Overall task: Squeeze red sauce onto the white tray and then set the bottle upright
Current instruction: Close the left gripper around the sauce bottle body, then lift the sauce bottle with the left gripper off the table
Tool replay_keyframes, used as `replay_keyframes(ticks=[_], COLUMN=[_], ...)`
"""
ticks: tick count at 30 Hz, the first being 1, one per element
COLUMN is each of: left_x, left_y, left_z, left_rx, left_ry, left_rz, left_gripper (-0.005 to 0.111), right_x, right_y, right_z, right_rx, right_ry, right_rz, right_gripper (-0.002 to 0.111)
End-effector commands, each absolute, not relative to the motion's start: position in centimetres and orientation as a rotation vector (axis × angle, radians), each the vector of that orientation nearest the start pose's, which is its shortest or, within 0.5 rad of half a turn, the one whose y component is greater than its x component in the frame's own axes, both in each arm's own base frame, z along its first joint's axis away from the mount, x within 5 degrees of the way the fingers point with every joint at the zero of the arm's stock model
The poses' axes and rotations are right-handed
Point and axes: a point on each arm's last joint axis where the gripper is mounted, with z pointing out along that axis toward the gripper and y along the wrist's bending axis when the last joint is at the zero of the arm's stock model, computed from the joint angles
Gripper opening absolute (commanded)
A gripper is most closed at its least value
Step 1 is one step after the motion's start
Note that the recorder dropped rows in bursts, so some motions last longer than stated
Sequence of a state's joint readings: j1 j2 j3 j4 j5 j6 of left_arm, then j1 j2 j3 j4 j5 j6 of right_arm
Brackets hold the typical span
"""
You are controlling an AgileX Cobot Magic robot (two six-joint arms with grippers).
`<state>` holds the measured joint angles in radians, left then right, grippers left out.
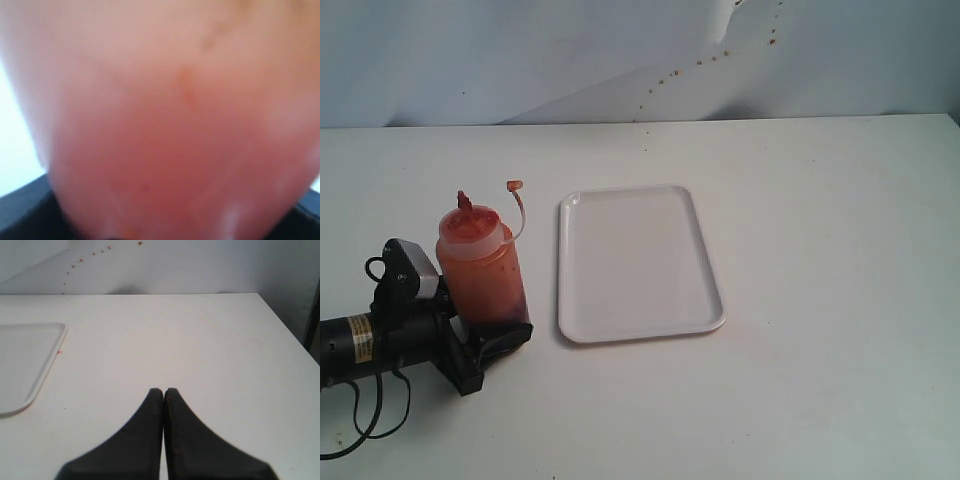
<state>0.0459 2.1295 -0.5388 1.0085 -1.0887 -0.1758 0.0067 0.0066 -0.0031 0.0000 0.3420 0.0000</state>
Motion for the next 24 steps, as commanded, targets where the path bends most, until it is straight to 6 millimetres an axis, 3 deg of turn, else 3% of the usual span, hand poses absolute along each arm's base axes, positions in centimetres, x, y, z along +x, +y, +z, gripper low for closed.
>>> replay_keyframes(ticks=[1, 15, 24], left_x=[26.9, 27.0, 27.2], left_y=[-5.4, -5.5, -5.6], left_z=[5.1, 5.1, 6.5], left_rx=[0.842, 0.84, 0.84], left_ry=[1.937, 1.933, 1.877], left_rz=[-0.642, -0.644, -0.637], left_gripper=[0.0, 0.001, 0.001], right_x=[5.4, 5.4, 5.4], right_y=[0.0, 0.0, 0.0], right_z=[18.3, 18.3, 18.3], right_rx=[0.0, 0.0, 0.0], right_ry=[1.822, 1.822, 1.82], right_rz=[0.0, 0.0, 0.0], right_gripper=[0.0, 0.0, 0.0])
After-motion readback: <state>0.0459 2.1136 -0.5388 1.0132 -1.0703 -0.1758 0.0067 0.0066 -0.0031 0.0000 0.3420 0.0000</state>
